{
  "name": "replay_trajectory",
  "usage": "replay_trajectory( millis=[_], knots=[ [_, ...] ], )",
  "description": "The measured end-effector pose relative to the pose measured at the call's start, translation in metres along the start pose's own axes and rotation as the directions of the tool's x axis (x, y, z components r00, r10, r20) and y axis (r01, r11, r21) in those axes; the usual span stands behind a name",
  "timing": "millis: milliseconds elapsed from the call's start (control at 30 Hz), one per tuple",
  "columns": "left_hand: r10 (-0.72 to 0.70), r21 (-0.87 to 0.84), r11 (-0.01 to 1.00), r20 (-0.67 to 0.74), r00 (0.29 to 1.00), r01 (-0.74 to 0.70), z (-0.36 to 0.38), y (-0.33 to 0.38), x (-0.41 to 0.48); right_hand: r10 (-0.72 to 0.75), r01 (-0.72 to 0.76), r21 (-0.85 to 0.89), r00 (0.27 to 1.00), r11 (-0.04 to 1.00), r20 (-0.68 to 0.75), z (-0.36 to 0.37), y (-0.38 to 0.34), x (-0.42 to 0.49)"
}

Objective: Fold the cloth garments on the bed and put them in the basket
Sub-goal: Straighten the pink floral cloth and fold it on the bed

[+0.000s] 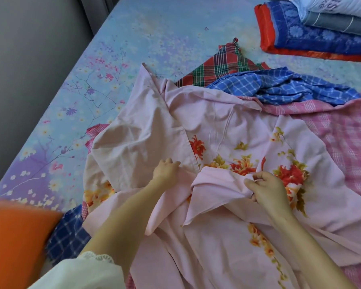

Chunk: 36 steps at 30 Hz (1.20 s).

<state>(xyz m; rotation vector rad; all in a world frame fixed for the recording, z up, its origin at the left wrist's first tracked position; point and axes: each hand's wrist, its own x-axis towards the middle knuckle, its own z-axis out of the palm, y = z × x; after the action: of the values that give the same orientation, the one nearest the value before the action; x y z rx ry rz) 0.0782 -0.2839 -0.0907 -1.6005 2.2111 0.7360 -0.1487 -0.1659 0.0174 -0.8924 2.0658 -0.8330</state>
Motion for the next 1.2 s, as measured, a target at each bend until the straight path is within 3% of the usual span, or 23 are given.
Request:
replay_trajectory(
  millis=[100,167,267,367,433,533,600,1000,1067,1200],
  knots=[
    [0.044,0.272,0.962,-0.006,0.999,-0.041,-0.012,0.000,0.000,-0.025,0.026,-0.008,1.000,1.000,0.015,-0.003,-0.005,-0.003],
    [0.177,0.356,0.922,-0.030,0.984,-0.155,-0.027,-0.003,-0.007,-0.041,0.041,0.016,0.999,0.999,0.019,-0.006,-0.013,-0.010],
    [0.397,0.116,0.917,-0.178,0.900,-0.382,-0.056,0.007,-0.032,-0.118,0.117,0.038,0.993,0.992,0.010,-0.012,-0.031,-0.024],
    [0.388,0.011,0.917,-0.258,0.885,-0.398,-0.104,0.027,-0.077,-0.270,0.269,0.043,0.962,0.962,0.040,-0.018,-0.061,-0.043],
    [0.462,0.093,0.882,-0.369,0.806,-0.462,-0.137,0.039,-0.115,-0.371,0.367,0.055,0.922,0.928,0.107,-0.019,-0.087,-0.064],
    [0.652,0.256,0.743,-0.482,0.585,-0.618,-0.179,0.054,-0.173,-0.475,0.474,0.065,0.846,0.878,0.241,-0.011,-0.121,-0.098],
    [0.717,0.281,0.682,-0.441,0.541,-0.675,-0.197,0.060,-0.200,-0.532,0.542,0.043,0.803,0.839,0.269,-0.006,-0.137,-0.113],
    [0.573,0.091,0.775,-0.517,0.636,-0.625,-0.217,0.079,-0.342,-0.619,0.671,0.021,0.671,0.741,0.408,-0.056,-0.169,-0.212],
    [0.579,0.079,0.772,-0.496,0.647,-0.630,-0.216,0.084,-0.354,-0.629,0.678,0.003,0.679,0.735,0.378,-0.064,-0.170,-0.223],
    [0.553,0.103,0.799,-0.513,0.657,-0.592,-0.222,0.076,-0.390,-0.659,0.673,-0.082,0.737,0.735,0.152,-0.101,-0.169,-0.238]
  ],
)
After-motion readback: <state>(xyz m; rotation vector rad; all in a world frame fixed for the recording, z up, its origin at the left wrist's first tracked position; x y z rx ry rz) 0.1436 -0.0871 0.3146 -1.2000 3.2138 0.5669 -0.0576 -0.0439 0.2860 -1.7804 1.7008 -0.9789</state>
